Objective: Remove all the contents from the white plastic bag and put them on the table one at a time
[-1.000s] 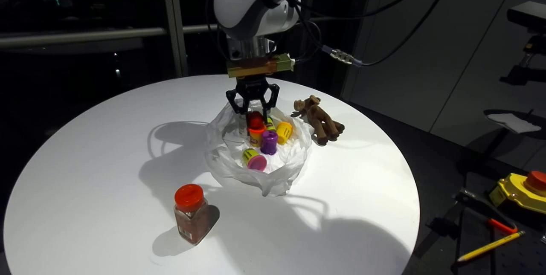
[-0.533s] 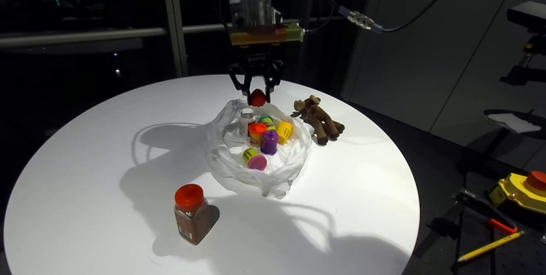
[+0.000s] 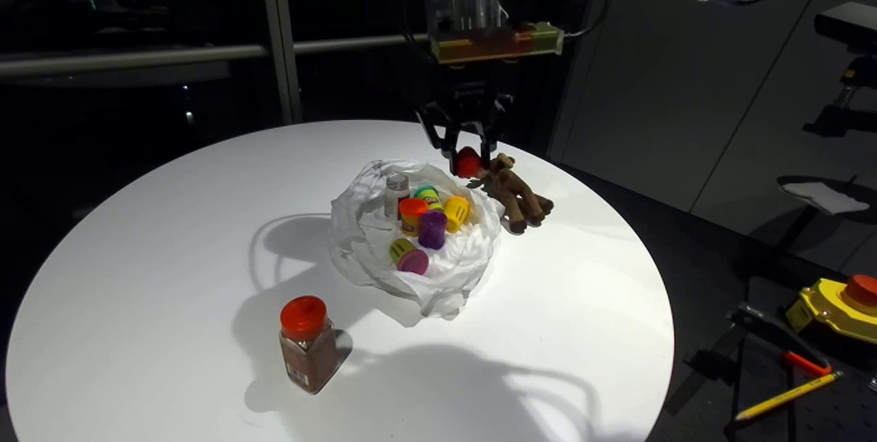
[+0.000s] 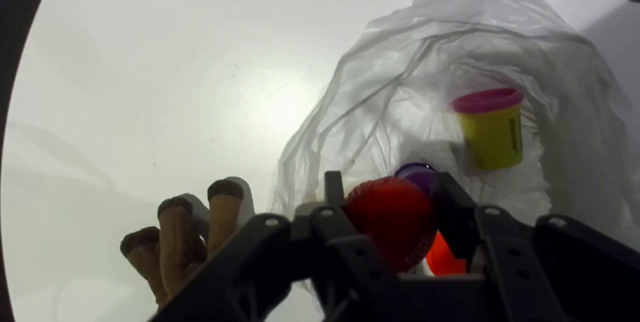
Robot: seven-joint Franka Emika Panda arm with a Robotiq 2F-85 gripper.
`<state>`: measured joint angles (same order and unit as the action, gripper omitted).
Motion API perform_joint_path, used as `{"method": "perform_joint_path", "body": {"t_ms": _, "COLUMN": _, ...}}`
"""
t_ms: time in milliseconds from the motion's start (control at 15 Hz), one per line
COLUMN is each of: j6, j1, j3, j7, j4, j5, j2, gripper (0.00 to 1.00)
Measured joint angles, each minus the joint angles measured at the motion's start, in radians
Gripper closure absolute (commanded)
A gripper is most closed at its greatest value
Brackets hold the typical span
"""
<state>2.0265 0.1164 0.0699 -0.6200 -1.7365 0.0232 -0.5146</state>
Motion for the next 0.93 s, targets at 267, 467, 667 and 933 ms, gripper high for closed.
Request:
{"method": "perform_joint_path", "body": {"t_ms": 267, "j6": 0.12, "j1": -0.011, "j3": 0.011, "j7": 0.041, "j4": -0.232, "j5": -0.017, "j2": 0.042, "gripper": 0.78}}
{"method": "perform_joint_path", "body": {"t_ms": 467, "j6": 0.219, "j1": -0.022, "j3": 0.022, "j7": 0.075, "j4": -0.404, "j5": -0.02, "j2": 0.066, "gripper": 0.78}}
{"method": "perform_joint_path", "body": {"t_ms": 667, "j6": 0.3, "j1": -0.029, "j3": 0.039, "j7": 0.097, "j4": -0.532, "j5": -0.026, "j2": 0.089, "gripper": 0.78}}
{"method": "perform_joint_path", "body": {"t_ms": 933, "j6": 0.383, "j1": -0.036, "j3": 0.066, "j7": 0.1, "j4": -0.592, "j5": -0.027, "j2": 0.1, "gripper": 0.28}}
